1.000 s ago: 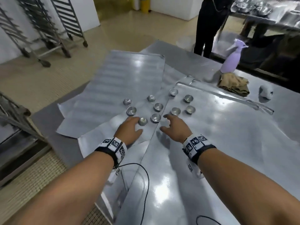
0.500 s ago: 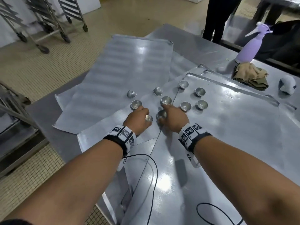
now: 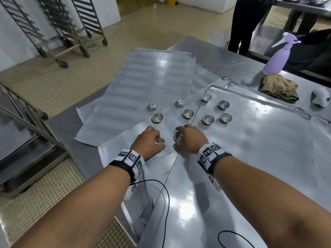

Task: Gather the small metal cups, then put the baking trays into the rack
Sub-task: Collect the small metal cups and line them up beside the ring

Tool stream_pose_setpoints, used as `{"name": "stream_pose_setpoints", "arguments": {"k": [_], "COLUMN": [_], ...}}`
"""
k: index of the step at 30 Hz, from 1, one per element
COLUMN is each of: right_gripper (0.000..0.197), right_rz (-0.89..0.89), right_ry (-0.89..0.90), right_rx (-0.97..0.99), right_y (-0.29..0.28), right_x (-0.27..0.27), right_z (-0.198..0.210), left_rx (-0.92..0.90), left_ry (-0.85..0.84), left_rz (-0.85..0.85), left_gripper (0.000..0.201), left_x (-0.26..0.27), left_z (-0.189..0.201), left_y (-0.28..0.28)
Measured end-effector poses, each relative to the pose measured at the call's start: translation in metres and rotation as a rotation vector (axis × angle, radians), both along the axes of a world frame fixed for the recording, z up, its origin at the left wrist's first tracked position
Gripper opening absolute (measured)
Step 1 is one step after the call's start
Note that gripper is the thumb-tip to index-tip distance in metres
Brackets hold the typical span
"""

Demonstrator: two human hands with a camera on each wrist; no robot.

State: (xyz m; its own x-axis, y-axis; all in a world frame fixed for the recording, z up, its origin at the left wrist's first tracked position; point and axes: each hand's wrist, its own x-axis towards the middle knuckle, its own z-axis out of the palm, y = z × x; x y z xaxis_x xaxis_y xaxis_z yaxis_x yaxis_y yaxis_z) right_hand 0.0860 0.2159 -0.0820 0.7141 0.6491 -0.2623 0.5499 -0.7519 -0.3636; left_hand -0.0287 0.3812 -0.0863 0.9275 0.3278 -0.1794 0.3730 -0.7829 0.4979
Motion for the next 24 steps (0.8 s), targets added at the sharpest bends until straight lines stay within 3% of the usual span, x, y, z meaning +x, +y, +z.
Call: {"name": "stream_pose_setpoints", "arguments": {"k": [4, 8, 12, 16, 20, 24], "right_gripper": [0.053, 0.045, 0.040, 0.044, 0.052, 0.048], "right_rz": [-0.012, -0.038, -0.027, -0.080, -0.233, -0.367], "right_ry": [-0.025, -0.007, 0.038, 0.061, 0.059, 0.020], "right_rx": [-0.004, 0.054, 0.085, 0.143, 0.183, 0.181], "right_y": [0.001, 0.000, -0.013, -0.054, -0.124, -0.218], "right_x": [-0.007, -0.018, -0.033, -0.047, -0.063, -0.092], "right_z": [-0.004, -0.002, 0.002, 0.016, 0.036, 0.057], "left_rx": [-0.012, -0.078, -0.014, -0.051, -0.115, -0.114], "left_ry": [-0.006, 0.044, 0.096, 0.021, -0.021, -0.045], "left_rz": [0.032, 0.062, 0.046, -0.018, -0.175, -0.355], "left_gripper": [0.033, 0.071, 0.055, 0.047, 0.048, 0.049], "left_x": [-0.014, -0.024, -0.027, -0.020, -0.003, 0.004], "left_z": [-0.002, -0.003, 0.008, 0.031, 0.055, 0.064], "left_y": [0.000, 0.001, -0.004, -0.031, -0.089, -0.173]}}
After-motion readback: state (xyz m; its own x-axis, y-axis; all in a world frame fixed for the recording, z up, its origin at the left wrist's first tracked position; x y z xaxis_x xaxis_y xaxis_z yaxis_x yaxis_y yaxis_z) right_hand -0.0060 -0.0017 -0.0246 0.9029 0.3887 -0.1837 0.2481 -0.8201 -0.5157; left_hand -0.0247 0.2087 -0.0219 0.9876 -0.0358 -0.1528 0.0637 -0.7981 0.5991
